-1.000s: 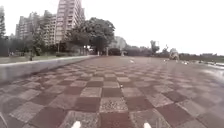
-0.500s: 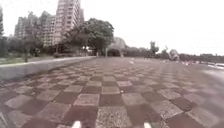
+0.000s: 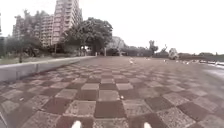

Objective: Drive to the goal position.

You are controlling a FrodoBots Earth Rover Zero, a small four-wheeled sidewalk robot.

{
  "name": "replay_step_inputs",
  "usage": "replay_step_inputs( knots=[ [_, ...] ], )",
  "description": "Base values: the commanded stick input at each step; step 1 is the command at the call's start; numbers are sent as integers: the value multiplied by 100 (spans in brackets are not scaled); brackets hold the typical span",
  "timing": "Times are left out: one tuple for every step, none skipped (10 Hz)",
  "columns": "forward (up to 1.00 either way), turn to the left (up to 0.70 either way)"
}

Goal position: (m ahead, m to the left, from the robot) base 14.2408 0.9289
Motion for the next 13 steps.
replay_step_inputs(
  knots=[
    [50, 0],
    [50, 0],
    [50, 0],
    [50, 0],
    [50, 0],
    [50, 0],
    [50, 0],
    [50, 0],
    [50, 0],
    [50, 0],
    [50, 0],
    [50, 0],
    [50, 0]
  ],
)
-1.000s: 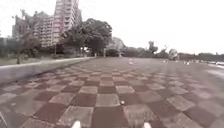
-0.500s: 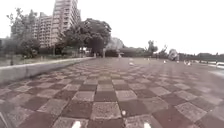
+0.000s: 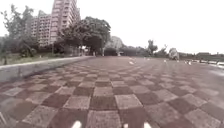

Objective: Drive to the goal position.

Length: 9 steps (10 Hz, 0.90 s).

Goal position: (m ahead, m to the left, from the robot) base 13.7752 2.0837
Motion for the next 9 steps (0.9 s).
replay_step_inputs(
  knots=[
    [50, 0],
    [50, 0],
    [50, 0],
    [50, 32],
    [50, 50],
    [50, 50],
    [50, 0],
    [50, 0],
    [50, 0]
  ],
)
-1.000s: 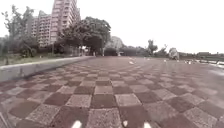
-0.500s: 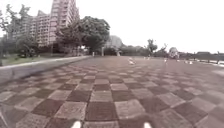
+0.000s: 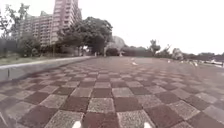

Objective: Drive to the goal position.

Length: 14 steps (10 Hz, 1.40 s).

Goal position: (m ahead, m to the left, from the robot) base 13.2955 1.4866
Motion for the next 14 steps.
replay_step_inputs(
  knots=[
    [50, 0],
    [50, 0],
    [50, 0],
    [50, 0],
    [50, 0],
    [50, 0],
    [50, 0],
    [50, 0],
    [50, 0],
    [50, 0],
    [50, 0],
    [50, 0],
    [50, 0],
    [50, 0]
  ],
)
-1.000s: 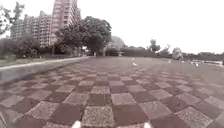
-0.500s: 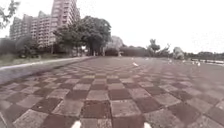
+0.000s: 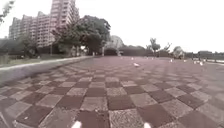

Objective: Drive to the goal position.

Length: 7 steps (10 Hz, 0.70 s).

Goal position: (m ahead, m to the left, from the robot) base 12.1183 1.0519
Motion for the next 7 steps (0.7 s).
replay_step_inputs(
  knots=[
    [50, 0],
    [50, 0],
    [50, 0],
    [50, 0],
    [50, 22],
    [50, 50],
    [50, 48]
  ],
)
